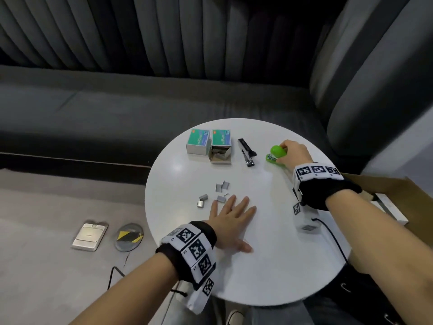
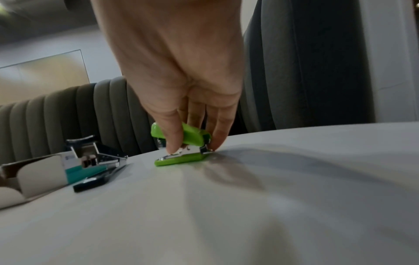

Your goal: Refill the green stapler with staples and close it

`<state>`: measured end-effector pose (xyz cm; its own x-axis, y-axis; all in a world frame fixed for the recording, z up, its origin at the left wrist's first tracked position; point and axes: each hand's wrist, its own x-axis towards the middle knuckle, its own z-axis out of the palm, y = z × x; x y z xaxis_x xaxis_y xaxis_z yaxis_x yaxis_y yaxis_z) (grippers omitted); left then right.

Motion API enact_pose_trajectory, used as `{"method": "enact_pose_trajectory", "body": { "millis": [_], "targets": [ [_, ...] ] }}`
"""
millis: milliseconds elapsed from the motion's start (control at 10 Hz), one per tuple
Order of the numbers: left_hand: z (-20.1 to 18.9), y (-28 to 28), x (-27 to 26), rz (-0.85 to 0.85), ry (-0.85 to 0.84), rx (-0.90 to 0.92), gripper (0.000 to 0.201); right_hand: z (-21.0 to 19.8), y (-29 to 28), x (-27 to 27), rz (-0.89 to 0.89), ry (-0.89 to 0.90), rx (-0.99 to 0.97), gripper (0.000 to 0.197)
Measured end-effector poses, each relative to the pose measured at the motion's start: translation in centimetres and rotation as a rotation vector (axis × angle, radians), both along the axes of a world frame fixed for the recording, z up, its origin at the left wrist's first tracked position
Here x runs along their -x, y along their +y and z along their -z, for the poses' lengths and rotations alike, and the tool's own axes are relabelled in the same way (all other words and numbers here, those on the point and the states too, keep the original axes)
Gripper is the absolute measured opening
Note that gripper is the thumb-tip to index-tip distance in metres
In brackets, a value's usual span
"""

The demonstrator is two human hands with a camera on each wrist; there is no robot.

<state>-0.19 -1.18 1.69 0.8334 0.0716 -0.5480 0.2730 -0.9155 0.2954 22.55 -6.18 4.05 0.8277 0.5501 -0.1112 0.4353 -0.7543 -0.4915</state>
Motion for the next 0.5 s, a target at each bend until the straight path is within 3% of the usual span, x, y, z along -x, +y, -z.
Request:
{"method": "enact_pose_trajectory", "body": {
  "millis": [200,300,500],
  "targets": [
    [-0.2,0.1,-0.1,-0.001,0.012,0.008,0.092,0.1,0.8,-0.1,0.006,-0.008,0.006,0.036],
    [-0.3,0.0,-0.2,0.005,0.039,-0.008,0.093,-0.2,0.3,-0.1,0.020,0.051,0.021,0.056],
    [-0.4,-0.1,-0.1,-0.004,0.008,-0.033,0.094,-1.7,-3.7,4.9,-0.075,0.072,0.158,0.070]
  ]
}}
